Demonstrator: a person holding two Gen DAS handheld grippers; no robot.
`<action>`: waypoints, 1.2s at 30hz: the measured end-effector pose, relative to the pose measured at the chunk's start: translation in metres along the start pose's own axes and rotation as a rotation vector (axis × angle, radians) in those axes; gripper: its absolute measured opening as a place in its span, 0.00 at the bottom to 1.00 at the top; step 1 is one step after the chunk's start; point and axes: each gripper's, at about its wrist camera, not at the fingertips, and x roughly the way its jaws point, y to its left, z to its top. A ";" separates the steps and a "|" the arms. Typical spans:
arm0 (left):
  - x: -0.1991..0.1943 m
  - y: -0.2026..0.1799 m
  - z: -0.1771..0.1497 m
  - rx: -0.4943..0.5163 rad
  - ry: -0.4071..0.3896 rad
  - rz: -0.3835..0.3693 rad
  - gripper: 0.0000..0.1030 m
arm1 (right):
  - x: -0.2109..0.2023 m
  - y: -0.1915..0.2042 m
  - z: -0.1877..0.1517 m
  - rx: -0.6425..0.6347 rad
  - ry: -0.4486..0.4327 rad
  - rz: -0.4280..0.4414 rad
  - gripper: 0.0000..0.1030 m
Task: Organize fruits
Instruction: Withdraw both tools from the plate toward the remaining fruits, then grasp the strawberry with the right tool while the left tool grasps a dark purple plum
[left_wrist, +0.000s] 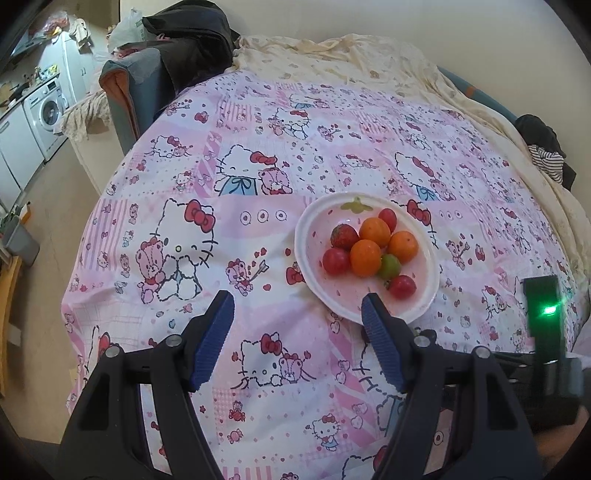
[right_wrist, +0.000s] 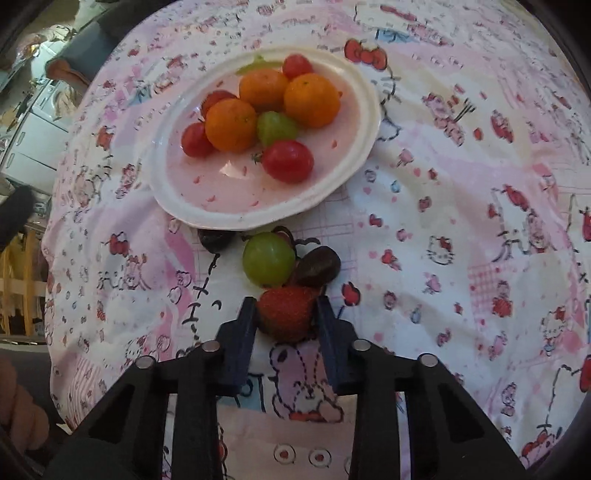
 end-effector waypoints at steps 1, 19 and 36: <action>0.001 -0.001 -0.001 0.005 0.005 0.001 0.66 | -0.007 -0.003 -0.002 0.006 -0.003 0.015 0.31; 0.072 -0.056 -0.043 0.157 0.155 -0.069 0.60 | -0.085 -0.051 -0.011 0.194 -0.248 0.238 0.31; 0.102 -0.070 -0.041 0.156 0.218 -0.151 0.19 | -0.078 -0.047 -0.002 0.166 -0.241 0.226 0.31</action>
